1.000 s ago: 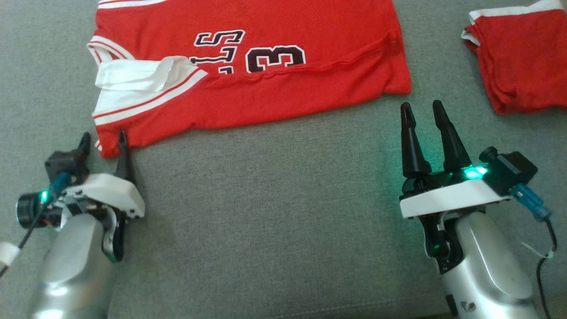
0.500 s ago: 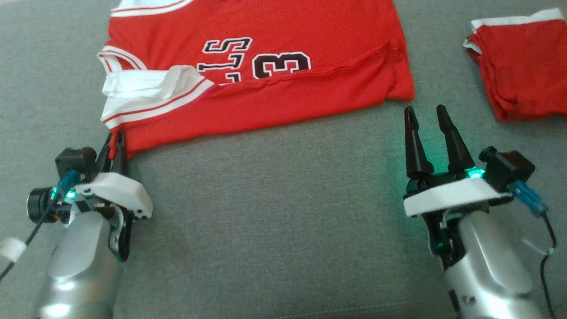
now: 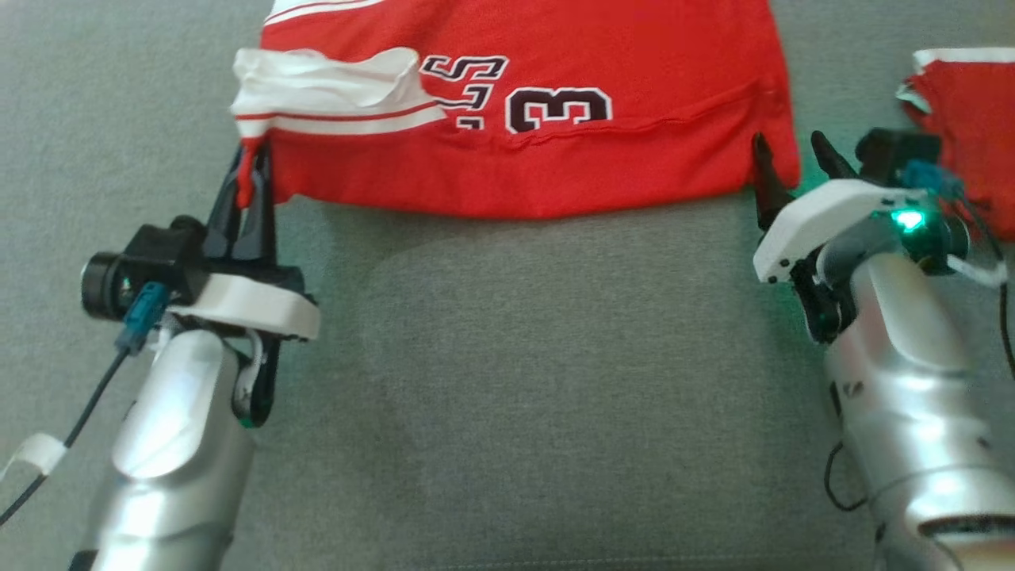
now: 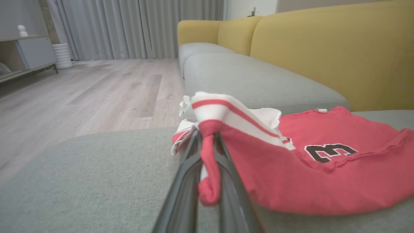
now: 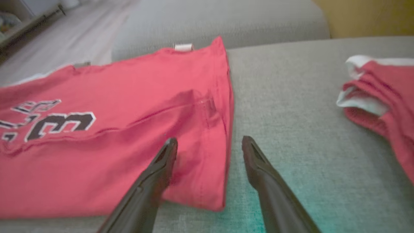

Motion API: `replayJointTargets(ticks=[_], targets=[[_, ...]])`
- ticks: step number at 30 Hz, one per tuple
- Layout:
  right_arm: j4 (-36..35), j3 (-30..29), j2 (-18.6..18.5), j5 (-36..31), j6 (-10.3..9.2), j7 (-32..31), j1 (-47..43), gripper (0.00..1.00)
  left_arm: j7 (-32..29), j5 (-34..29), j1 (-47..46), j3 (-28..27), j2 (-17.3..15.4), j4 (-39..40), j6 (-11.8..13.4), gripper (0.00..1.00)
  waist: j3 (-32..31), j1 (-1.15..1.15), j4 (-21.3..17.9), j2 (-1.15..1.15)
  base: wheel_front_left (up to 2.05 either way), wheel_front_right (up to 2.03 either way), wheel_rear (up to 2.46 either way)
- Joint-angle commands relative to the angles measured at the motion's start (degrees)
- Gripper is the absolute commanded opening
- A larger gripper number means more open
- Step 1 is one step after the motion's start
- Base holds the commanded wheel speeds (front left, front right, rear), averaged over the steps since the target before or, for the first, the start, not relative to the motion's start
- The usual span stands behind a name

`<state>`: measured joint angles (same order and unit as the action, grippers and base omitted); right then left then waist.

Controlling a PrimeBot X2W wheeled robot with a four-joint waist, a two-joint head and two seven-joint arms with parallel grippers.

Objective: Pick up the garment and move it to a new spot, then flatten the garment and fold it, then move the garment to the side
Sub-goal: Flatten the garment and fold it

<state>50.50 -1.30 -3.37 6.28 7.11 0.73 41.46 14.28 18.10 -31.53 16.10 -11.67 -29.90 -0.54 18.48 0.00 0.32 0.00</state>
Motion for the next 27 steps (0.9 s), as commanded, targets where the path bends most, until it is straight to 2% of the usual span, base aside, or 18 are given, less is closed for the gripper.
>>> replayJointTargets(ticks=[1,4,8,9,10,20,27], targets=[[1.66,-0.19,0.49,-3.11,0.37,-1.63,2.45,1.0,0.61,-0.44,-2.27,-1.32,-0.91,2.55,-0.02,0.0,0.63,0.0,0.81,0.0,0.0,0.0,0.0],[5.37,-2.49,0.49,-8.17,0.37,-3.85,4.24,1.0,0.65,-0.65,-2.15,-0.99,-0.56,3.23,-0.18,0.0,0.82,0.0,1.37,0.0,0.0,0.0,0.0],[8.84,-4.01,0.49,-11.3,0.37,-6.31,4.72,1.0,0.68,-0.74,-1.79,-0.76,-0.35,3.24,-0.34,0.0,0.53,0.0,1.75,0.0,0.0,0.0,0.0],[9.54,-4.01,0.49,-11.38,0.37,-6.55,4.72,0.31,0.69,-0.72,-1.69,-0.77,-0.36,3.13,-0.38,0.0,0.4,0.0,1.76,0.0,0.0,0.0,0.0],[10.22,-3.79,0.49,-11.26,0.37,-6.64,4.64,0.0,0.69,-0.68,-1.58,-0.82,-0.4,2.96,-0.4,0.0,0.21,0.0,1.72,0.0,0.0,0.0,0.0],[12.8,-2.33,0.49,-8.97,0.37,-1.66,3.06,0.0,0.44,-0.23,0.85,-1.3,-1.74,-0.2,-0.08,0.0,-3.22,0.0,-0.8,0.0,0.0,0.0,0.0],[13.46,0.34,0.49,-7.94,0.37,-0.63,0.79,0.0,-3.19,1.96,5.72,-2.17,-3.45,-2.42,-0.08,0.0,-7.62,0.0,-3.07,0.0,0.0,0.0,0.0]])
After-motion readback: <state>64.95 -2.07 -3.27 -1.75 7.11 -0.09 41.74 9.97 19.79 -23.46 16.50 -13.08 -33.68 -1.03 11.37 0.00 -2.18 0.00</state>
